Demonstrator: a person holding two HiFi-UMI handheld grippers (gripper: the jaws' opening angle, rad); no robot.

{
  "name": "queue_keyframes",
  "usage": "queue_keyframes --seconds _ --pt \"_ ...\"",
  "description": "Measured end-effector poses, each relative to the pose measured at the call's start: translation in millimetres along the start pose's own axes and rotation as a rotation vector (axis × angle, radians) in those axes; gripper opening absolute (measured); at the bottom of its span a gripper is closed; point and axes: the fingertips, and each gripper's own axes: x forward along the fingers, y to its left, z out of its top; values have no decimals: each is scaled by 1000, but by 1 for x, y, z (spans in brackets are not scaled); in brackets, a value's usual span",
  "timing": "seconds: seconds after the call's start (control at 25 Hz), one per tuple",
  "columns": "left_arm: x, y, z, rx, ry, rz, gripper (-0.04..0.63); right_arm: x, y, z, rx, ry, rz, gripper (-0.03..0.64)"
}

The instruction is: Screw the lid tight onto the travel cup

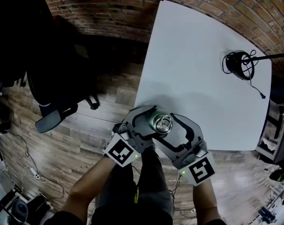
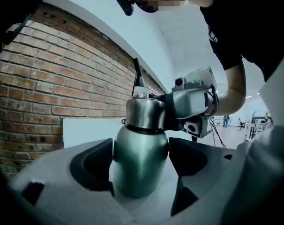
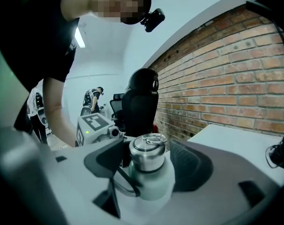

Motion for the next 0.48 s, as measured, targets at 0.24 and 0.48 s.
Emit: queue_keyframes --seconds 0.24,0.48 --pt "-1 0 -6 -29 20 -4 356 5 -2 -1 43 -5 4 288" --pt "0 2 0 -17 1 5 356 7 -5 -2 36 -18 -30 258"
